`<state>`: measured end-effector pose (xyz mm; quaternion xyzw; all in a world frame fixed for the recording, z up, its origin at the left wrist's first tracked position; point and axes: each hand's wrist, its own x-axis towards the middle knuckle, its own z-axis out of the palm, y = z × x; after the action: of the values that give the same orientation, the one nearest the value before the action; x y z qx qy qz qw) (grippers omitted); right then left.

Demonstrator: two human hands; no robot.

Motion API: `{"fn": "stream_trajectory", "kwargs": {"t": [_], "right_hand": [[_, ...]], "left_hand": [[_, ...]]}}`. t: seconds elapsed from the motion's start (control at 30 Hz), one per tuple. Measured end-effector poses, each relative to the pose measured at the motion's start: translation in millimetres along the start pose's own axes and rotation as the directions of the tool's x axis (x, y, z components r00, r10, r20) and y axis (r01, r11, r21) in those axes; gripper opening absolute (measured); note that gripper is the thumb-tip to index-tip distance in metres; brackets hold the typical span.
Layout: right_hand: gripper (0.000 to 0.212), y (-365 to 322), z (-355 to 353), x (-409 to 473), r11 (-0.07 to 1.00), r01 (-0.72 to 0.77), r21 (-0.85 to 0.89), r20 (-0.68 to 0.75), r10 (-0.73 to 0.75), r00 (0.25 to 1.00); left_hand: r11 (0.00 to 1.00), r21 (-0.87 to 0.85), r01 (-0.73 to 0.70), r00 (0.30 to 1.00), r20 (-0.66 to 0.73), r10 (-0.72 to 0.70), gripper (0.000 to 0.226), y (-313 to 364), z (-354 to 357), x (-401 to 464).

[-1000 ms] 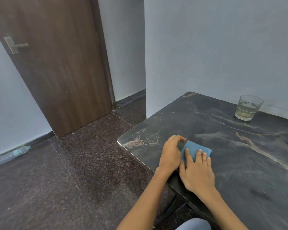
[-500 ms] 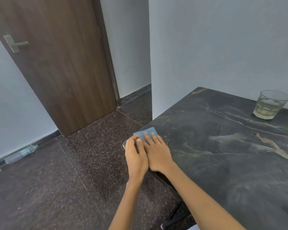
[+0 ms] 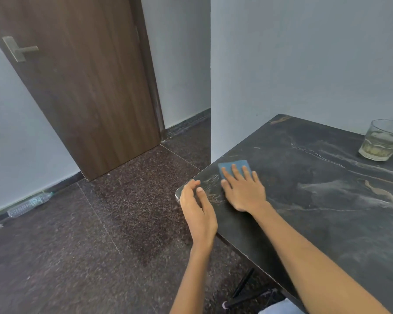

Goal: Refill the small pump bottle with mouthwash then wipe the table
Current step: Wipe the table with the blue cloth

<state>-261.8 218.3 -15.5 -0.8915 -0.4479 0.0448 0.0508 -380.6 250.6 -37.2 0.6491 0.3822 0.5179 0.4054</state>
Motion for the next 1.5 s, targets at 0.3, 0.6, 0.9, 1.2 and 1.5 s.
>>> {"fn": "stream_trajectory", "kwargs": {"t": [0.3,0.6,0.9,1.2,1.5], "right_hand": [[0.048,-0.3,12.9,-73.8,0.826,0.564,0.008,-0.041,-0.563,0.826],[0.049,-42.8,5.2,3.6,0.982,0.186,-0.027,-0.007,-0.186,0.982],[0.047,26.7,7.8,-122.6,0.834,0.549,0.051,-0.048,-0.547,0.836],[0.049,111.3,-14.7,-90.2,0.989,-0.138,-0.057,-0.032,0.136,0.99],[0.047,118.0,-1.0,-251.3,0.938,0.339,0.069,-0.085,-0.333,0.939]], "left_hand": [[0.911,-0.193,0.365,0.931,0.056,-0.361,0.057,-14.8,-7.7,-1.8],[0.86,-0.206,0.468,0.883,0.148,-0.445,0.062,-4.7,-2.2,-0.4],[0.816,-0.239,0.527,0.85,0.165,-0.5,0.066,-1.5,-9.4,-18.7],[0.946,-0.047,0.322,0.945,0.085,-0.317,0.066,34.2,22.0,-94.3],[0.971,0.165,0.176,0.981,0.058,-0.187,0.068,49.5,30.9,-116.5]]}}
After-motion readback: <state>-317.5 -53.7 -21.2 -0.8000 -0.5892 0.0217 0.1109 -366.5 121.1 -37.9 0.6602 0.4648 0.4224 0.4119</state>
